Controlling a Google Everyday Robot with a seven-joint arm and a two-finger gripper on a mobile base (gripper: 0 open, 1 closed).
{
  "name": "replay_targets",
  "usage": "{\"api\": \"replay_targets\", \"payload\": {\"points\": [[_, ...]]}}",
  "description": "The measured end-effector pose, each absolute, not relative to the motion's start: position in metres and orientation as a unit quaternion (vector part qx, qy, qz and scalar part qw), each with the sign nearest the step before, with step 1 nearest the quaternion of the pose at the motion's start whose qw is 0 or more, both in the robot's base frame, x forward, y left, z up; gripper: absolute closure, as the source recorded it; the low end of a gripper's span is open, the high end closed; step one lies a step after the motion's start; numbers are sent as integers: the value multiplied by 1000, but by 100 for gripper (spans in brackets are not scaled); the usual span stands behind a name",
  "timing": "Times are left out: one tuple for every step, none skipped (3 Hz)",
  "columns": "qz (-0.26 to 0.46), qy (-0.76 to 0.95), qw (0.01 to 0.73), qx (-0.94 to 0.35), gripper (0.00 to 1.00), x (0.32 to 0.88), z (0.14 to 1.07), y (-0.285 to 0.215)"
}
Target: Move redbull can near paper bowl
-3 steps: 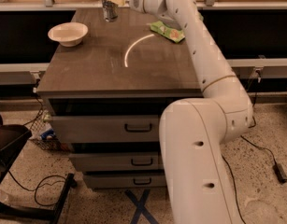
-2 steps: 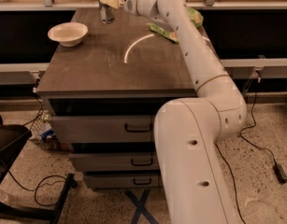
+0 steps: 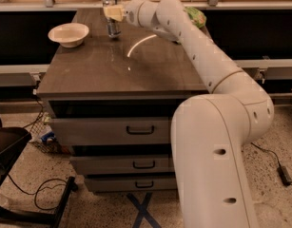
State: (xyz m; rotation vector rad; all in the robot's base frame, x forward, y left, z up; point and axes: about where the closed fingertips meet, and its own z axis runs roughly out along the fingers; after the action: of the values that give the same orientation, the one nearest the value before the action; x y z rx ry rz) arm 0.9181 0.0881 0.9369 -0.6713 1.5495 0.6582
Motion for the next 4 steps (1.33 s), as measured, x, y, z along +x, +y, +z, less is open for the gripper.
{"api": "replay_targets", "payload": {"points": [[294,687,603,-280,98,908,904,101],[294,687,603,-280,76,908,908,101],[294,687,603,-280,51,908,909,101],[296,687,602,-281,28,907,907,104]]}}
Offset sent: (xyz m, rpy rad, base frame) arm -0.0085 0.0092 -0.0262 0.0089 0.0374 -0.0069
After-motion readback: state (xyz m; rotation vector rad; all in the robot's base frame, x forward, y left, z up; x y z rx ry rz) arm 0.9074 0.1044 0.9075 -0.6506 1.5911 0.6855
